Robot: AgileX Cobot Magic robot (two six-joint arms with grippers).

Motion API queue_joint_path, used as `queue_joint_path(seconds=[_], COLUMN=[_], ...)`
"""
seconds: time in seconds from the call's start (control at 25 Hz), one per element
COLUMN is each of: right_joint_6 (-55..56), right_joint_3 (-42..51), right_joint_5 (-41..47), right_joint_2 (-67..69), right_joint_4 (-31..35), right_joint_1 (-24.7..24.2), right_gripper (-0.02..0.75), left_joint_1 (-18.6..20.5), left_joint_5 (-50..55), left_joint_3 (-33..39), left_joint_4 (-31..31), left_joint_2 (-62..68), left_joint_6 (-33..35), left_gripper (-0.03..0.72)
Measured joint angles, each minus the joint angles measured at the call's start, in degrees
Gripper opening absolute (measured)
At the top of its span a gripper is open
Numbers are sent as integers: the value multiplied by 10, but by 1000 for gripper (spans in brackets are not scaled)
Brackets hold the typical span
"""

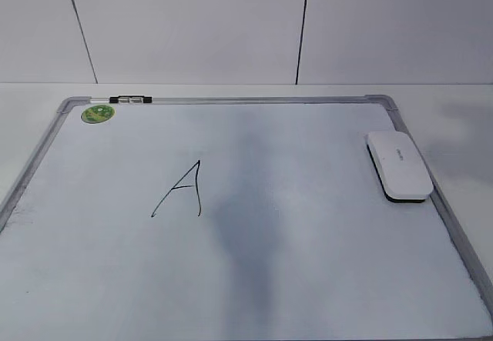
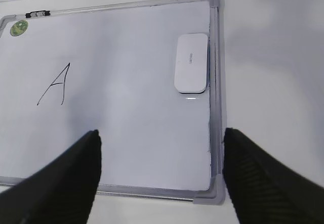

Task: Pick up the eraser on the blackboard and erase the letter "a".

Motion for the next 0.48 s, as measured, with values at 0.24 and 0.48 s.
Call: queue_joint_path(seconds=[0.24, 0.48], right_joint_6=[0, 0], right_joint_3=[42, 111], right_joint_5=[1, 1], right_joint_2=[-63, -127], right_joint_4=[8, 19], right_joint_1=[0, 0], right_gripper=[593, 593], left_joint_1=[0, 0], left_joint_5=[3, 5], left_joint_3=[76, 148], left_joint_4=[-5, -21], left_joint_2=[-95, -173], left_joint_6=[0, 0], left_gripper=[348, 348])
